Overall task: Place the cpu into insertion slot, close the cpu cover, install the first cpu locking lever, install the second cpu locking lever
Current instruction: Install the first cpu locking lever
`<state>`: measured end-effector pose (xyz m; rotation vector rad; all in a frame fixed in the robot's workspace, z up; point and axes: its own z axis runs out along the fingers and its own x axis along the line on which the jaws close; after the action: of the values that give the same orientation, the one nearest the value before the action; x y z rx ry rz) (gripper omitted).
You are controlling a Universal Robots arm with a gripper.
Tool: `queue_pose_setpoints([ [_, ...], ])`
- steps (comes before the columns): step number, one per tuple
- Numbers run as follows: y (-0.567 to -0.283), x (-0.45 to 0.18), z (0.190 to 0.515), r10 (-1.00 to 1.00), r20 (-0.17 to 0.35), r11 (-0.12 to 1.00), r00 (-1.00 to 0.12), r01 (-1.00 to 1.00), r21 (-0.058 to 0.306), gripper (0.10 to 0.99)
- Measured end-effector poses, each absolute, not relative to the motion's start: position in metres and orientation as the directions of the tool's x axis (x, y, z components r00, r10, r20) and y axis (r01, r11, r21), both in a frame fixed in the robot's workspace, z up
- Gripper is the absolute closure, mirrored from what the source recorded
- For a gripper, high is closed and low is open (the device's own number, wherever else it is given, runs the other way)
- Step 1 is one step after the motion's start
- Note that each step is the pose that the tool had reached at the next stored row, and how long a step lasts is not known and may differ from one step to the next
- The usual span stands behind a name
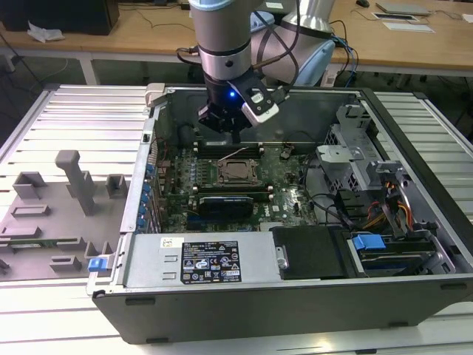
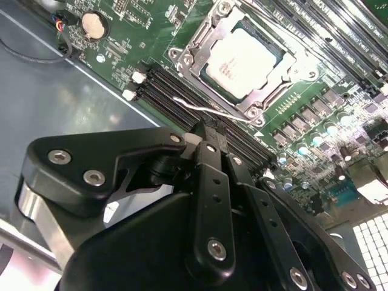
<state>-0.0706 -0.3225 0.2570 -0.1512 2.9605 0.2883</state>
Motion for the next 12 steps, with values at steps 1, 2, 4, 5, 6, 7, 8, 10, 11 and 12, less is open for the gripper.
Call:
queue_pose_setpoints([
  [1,-0.3225,-0.0706,0.2570,-0.085,-0.171,0.976,-0.982,-0.116,0.183,0.980],
  [2,-0.3225,-0.0707,0.2569,-0.085,-0.171,0.976,-0.982,-0.116,0.183,0.980],
  [4,-0.3225,-0.0707,0.2550,-0.084,-0.171,0.976,-0.982,-0.116,0.183,0.980],
  [5,-0.3225,-0.0707,0.2544,-0.084,-0.171,0.976,-0.982,-0.116,0.183,0.980],
  [6,-0.3225,-0.0707,0.2538,-0.084,-0.171,0.976,-0.982,-0.116,0.183,0.980],
  [7,-0.3225,-0.0707,0.2533,-0.084,-0.171,0.976,-0.982,-0.116,0.183,0.980],
  [8,-0.3225,-0.0707,0.2515,-0.084,-0.171,0.976,-0.982,-0.116,0.183,0.980],
  [10,-0.3225,-0.0707,0.2499,-0.084,-0.171,0.976,-0.982,-0.116,0.183,0.980],
  [11,-0.3225,-0.0707,0.2490,-0.084,-0.171,0.976,-0.982,-0.116,0.183,0.980],
  [12,-0.3225,-0.0707,0.2486,-0.084,-0.171,0.976,-0.982,-0.116,0.183,0.980],
])
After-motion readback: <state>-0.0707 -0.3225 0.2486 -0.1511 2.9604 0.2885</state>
